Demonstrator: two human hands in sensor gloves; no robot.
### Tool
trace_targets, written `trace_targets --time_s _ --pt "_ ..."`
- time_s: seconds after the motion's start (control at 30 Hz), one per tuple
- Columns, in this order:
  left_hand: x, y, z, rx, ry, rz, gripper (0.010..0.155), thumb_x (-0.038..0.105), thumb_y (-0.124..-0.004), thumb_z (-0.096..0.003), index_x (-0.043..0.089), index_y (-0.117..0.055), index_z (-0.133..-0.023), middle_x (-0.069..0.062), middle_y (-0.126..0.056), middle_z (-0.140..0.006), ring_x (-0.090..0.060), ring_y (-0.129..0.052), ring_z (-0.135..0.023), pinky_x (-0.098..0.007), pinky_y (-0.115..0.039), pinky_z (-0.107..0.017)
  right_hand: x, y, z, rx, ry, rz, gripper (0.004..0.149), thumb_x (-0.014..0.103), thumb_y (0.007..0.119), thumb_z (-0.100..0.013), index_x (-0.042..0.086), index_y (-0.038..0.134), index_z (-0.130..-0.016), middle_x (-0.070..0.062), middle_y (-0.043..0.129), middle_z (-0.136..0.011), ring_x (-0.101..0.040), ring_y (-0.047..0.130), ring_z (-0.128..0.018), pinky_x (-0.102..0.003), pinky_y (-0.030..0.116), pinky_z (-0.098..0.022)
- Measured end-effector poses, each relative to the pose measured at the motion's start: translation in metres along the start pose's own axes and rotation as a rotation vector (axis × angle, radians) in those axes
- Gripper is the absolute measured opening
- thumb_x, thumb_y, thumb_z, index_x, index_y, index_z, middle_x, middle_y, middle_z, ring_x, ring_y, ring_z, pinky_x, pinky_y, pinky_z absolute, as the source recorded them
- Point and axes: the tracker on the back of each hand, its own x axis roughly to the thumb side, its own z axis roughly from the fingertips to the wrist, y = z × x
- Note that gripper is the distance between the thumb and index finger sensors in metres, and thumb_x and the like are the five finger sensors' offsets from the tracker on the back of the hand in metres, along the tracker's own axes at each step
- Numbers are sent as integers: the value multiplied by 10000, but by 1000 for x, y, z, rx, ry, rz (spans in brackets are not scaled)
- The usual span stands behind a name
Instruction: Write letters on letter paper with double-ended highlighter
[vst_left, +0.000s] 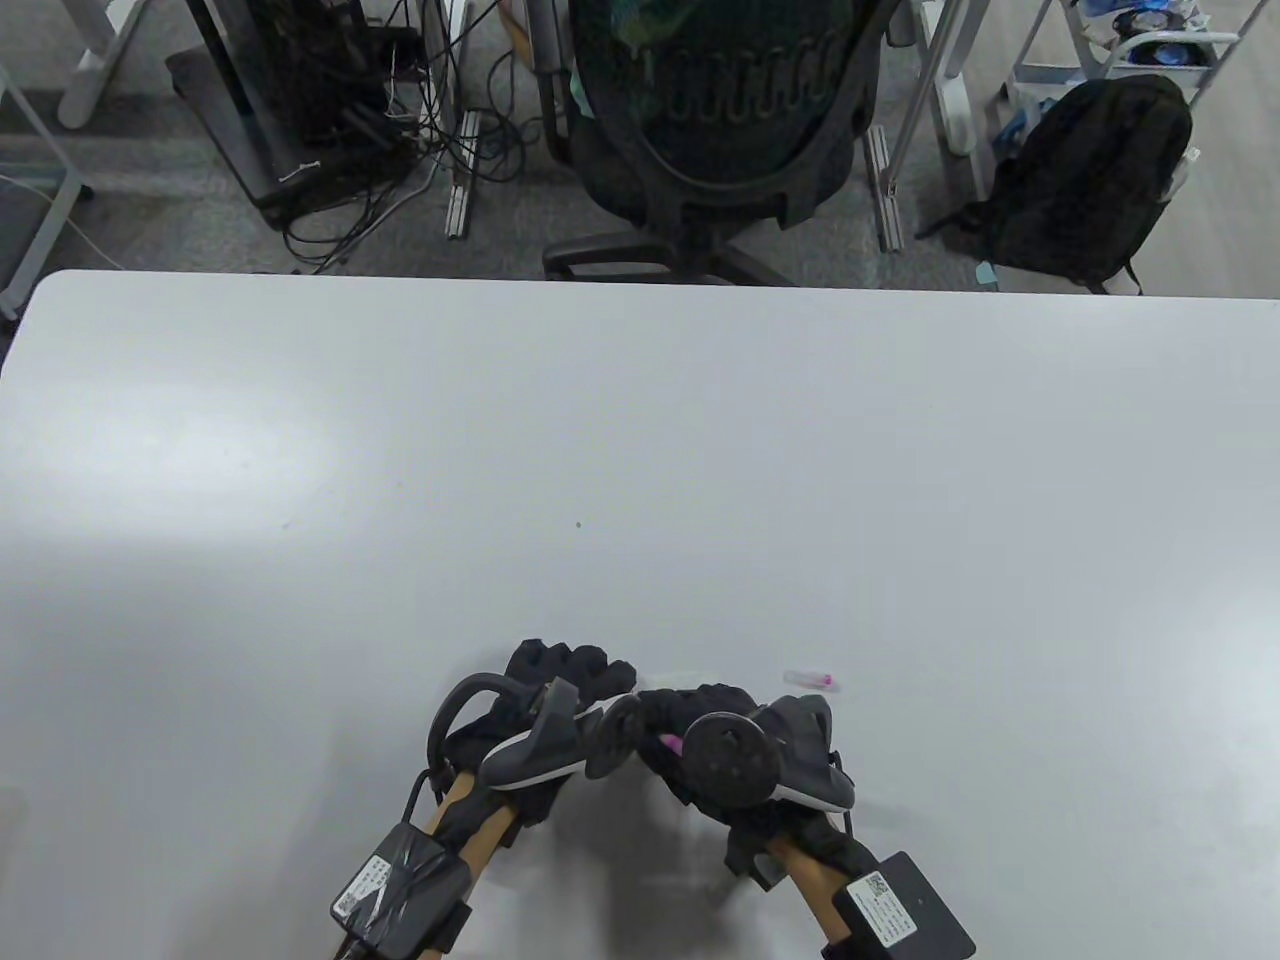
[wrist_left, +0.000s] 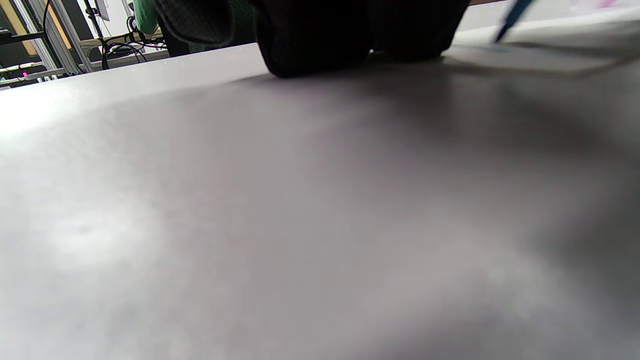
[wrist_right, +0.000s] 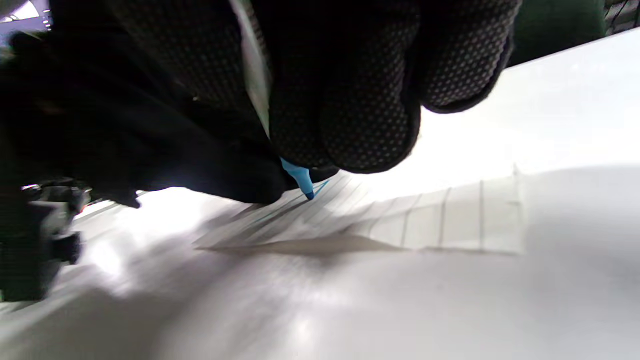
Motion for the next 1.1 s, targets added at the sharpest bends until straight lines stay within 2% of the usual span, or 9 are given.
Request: trace_targets --time_s 0.1,0.17,0.33,0.53,0.83,0.9,1.1 --pt "0 0 1 3 -7 51 497 458 -666 -588 355 -612 -1071 32 -673 -1098 -141 -790 -906 -557 -616 -822 2 -1 9 43 -19 -13 439 379 741 -527 123 816 -875 -179 986 -704 -345 999 -568 -606 757 -585" --pt "2 0 0 -9 -1 39 509 452 -692 -580 351 -598 -1071 23 -664 -1099 -150 -782 -906 -560 -617 -818 3 -1 12 43 -22 -3 436 383 736 -529 129 815 -874 -175 986 -704 -340 1001 -568 -601 760 -585" --pt "3 0 0 -10 -1 19 509 449 -683 -586 349 -587 -1075 22 -657 -1102 -151 -779 -910 -559 -614 -819 3 3 7 -66 -9 -6 449 400 716 -532 154 779 -902 -156 963 -742 -329 986 -604 -591 747 -597" --pt "3 0 0 -14 -3 19 510 449 -679 -588 348 -578 -1078 24 -648 -1105 -152 -771 -914 -560 -608 -821 3 11 0 -43 -9 -5 454 407 712 -530 166 764 -912 -146 949 -766 -324 977 -634 -587 739 -610" --pt "3 0 0 -23 -12 10 514 448 -666 -590 347 -557 -1082 25 -630 -1107 -154 -760 -915 -563 -596 -826 -4 4 3 -63 18 7 447 391 729 -526 136 797 -886 -165 977 -722 -336 995 -592 -590 755 -591" --pt "4 0 0 -29 -14 1 521 447 -658 -591 343 -543 -1088 22 -619 -1109 -155 -752 -918 -562 -591 -828 -8 1 3 -113 26 -5 449 396 720 -530 142 787 -894 -158 969 -732 -328 992 -598 -585 754 -595" --pt "6 0 1 -34 -17 -13 527 441 -646 -596 333 -522 -1097 19 -608 -1112 -161 -745 -922 -570 -581 -828 -14 -1 0 -129 63 55 454 400 714 -532 152 766 -909 -158 955 -749 -330 981 -614 -587 744 -598"
